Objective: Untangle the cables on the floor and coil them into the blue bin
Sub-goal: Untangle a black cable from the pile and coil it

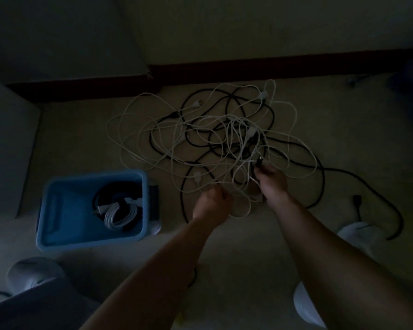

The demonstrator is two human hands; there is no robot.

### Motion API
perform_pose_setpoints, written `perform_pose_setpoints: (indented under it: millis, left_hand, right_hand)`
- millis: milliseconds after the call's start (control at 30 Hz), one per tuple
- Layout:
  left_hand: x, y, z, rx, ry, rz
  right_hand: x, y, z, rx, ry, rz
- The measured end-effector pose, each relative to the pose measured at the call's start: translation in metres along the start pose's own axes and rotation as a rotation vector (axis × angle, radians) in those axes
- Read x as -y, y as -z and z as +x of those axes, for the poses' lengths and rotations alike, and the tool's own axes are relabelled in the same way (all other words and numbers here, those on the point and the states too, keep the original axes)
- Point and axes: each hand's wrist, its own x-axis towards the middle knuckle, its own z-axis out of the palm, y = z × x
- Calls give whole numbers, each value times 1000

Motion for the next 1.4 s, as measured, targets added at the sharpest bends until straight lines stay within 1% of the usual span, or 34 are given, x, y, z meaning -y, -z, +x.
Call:
perform_pose_setpoints:
  millis: [100,167,200,233,300,400,433,467,567,633,700,767,833,900,1000,1100,1133,1200,1267,1333,1367,1400]
  left_hand:
    - [-11,10,-4,-119,-36,-68]
    - [-24,21,-9,-238,-103,-87]
    - [-30,29,-12,-304,-176,-60]
    - [-36,36,-15,-363,-258,-5]
    - [-49,52,-22,-451,-394,150]
    - [-66,84,-43,-589,-586,391]
    - [-70,94,-48,-618,-639,446]
    - [-74,105,-53,-607,-663,468]
    - [-82,147,-77,-467,-619,419]
    - [-91,175,-96,-485,-620,467]
    - [-101,201,-122,-559,-656,501]
    - [-111,224,-151,-661,-646,484]
    - [-119,243,-166,-738,-552,429]
    - [-119,266,-188,-773,-433,378]
    - [-115,291,-211,-814,-341,255]
    - [-116,303,-226,-780,-281,30]
    - [-116,307,-230,-742,-259,-46]
    - [-117,319,-238,-648,-229,-160]
    - [-118,328,-248,-526,-266,-235]
    - [-125,329,-263,-379,-348,-348]
    - [-128,327,-270,-285,-391,-462]
    - [-130,324,-276,-175,-419,-624]
  right_hand:
    - [16,0,-10,-35,120,28]
    - [32,5,-22,-64,291,-63]
    - [42,8,-32,-56,393,-128]
    - [53,10,-40,-26,477,-152]
    - [79,12,-58,76,545,-201]
    - [119,14,-92,215,578,-367]
    - [130,15,-104,241,592,-378]
    - [141,18,-115,265,593,-349]
    - [171,28,-153,412,538,-146]
    - [188,32,-169,456,535,-77]
    - [206,40,-186,458,577,-90]
    - [220,50,-202,453,608,-108]
    - [227,59,-204,453,631,-178]
    - [237,71,-219,432,666,-330]
    - [264,87,-244,413,718,-481]
    - [291,97,-275,451,774,-514]
    - [298,99,-285,436,806,-535]
    - [314,104,-303,362,925,-548]
    - [328,110,-322,305,1031,-483]
    - [337,115,-335,305,1087,-447]
    - [338,117,-338,318,1089,-438]
    - [338,117,-340,341,1081,-420]
